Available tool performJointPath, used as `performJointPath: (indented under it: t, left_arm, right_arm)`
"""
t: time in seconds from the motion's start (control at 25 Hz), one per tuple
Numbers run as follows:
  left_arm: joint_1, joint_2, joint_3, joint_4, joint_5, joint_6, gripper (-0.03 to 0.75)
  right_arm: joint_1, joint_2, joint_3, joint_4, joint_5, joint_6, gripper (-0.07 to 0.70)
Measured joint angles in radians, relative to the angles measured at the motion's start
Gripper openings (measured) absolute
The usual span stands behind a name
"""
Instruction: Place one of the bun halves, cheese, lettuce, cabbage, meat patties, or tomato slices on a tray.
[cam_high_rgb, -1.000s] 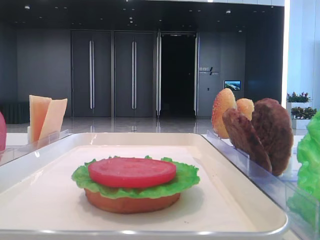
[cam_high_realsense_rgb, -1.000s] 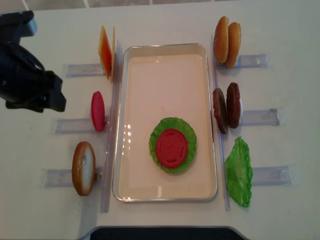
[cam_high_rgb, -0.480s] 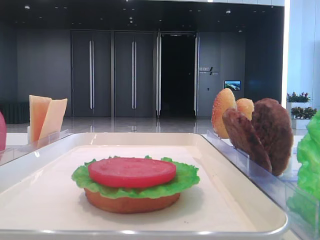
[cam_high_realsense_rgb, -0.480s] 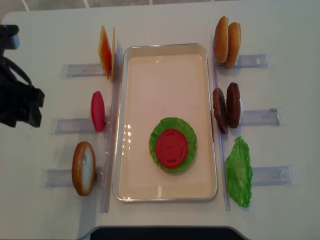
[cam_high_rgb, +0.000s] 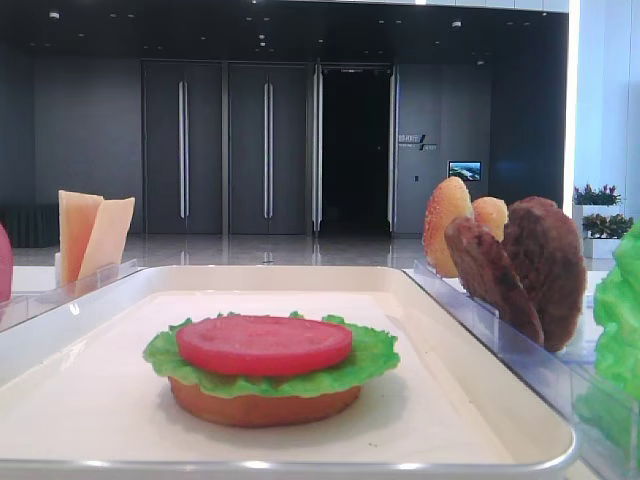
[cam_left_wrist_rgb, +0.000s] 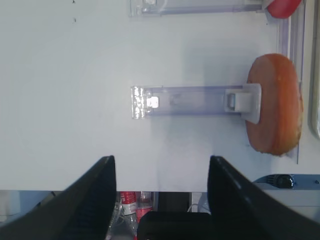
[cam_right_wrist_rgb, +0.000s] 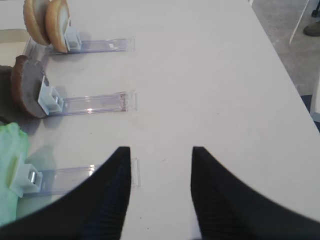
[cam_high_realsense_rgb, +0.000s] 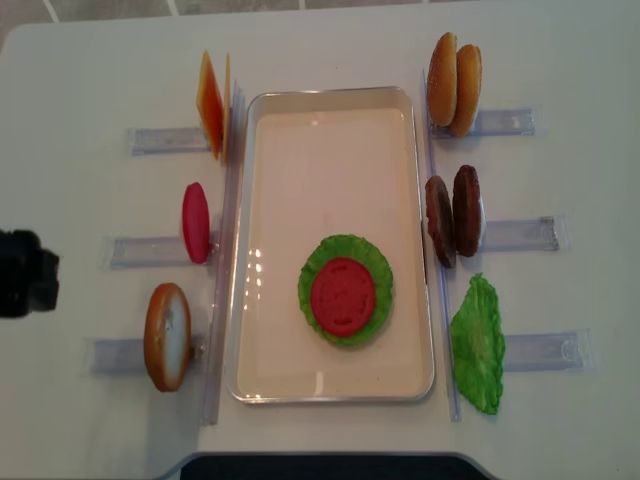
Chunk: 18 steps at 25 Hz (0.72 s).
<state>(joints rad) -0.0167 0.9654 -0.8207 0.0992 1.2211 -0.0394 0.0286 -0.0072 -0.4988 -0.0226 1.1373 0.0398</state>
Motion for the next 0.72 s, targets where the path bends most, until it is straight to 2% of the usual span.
performJointPath:
  t: [0.32, 0.56, 0.72]
  left_arm:
    - [0.000, -0.365, 0.176, 0.000, 0.010, 0.000, 0.444]
    - [0.000, -0.610, 0.290, 0.000, -0.031, 0.010, 0.444]
    - [0.000, -0.728, 0.315, -0.001, -0.043, 0.011, 0.444]
  right_arm:
    - [0.000, 0.000, 0.000, 0.000, 0.000, 0.000, 0.307]
    - [0.000, 0.000, 0.000, 0.000, 0.000, 0.000, 0.307]
    - [0.000, 0.000, 0.000, 0.000, 0.000, 0.000, 0.307]
